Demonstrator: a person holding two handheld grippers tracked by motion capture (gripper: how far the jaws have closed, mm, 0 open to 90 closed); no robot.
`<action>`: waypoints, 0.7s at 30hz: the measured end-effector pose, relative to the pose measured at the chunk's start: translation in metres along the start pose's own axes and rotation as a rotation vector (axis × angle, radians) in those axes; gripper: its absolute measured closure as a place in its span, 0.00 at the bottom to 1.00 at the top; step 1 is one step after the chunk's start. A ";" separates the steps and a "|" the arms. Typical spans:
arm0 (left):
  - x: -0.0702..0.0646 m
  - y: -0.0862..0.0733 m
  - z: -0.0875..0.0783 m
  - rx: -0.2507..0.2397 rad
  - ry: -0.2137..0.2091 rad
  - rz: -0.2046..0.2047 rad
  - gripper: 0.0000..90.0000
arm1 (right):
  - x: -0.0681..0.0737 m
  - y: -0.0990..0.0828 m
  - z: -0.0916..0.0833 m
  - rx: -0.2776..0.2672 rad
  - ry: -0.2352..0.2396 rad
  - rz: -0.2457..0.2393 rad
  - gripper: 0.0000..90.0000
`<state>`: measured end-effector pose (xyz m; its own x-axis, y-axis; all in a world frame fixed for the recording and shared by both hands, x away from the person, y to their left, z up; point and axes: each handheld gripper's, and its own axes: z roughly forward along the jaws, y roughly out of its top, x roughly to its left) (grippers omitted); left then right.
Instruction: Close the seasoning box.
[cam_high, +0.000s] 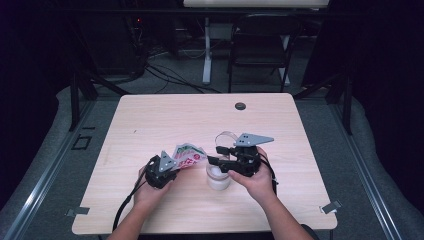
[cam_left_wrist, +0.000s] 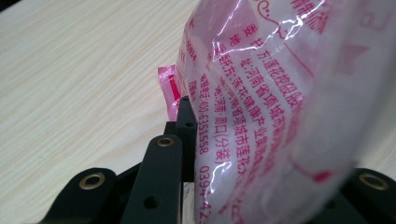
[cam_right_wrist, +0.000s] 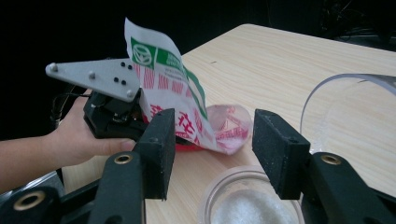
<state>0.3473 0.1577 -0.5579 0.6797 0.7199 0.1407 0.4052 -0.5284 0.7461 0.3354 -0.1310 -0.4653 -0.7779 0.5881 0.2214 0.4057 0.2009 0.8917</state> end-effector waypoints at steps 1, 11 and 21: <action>0.002 0.000 0.000 -0.002 -0.004 -0.013 0.85 | 0.000 0.000 0.000 -0.006 -0.002 0.002 0.55; 0.021 -0.003 -0.007 -0.048 -0.031 -0.137 0.86 | -0.004 0.001 -0.007 -0.019 -0.016 0.006 0.54; 0.036 -0.002 -0.024 -0.100 -0.006 -0.224 0.86 | -0.007 0.001 -0.010 -0.023 -0.035 0.010 0.54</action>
<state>0.3565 0.1957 -0.5380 0.5833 0.8113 -0.0393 0.4839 -0.3083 0.8190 0.3366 -0.1431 -0.4618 -0.7563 0.6171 0.2170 0.4020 0.1767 0.8984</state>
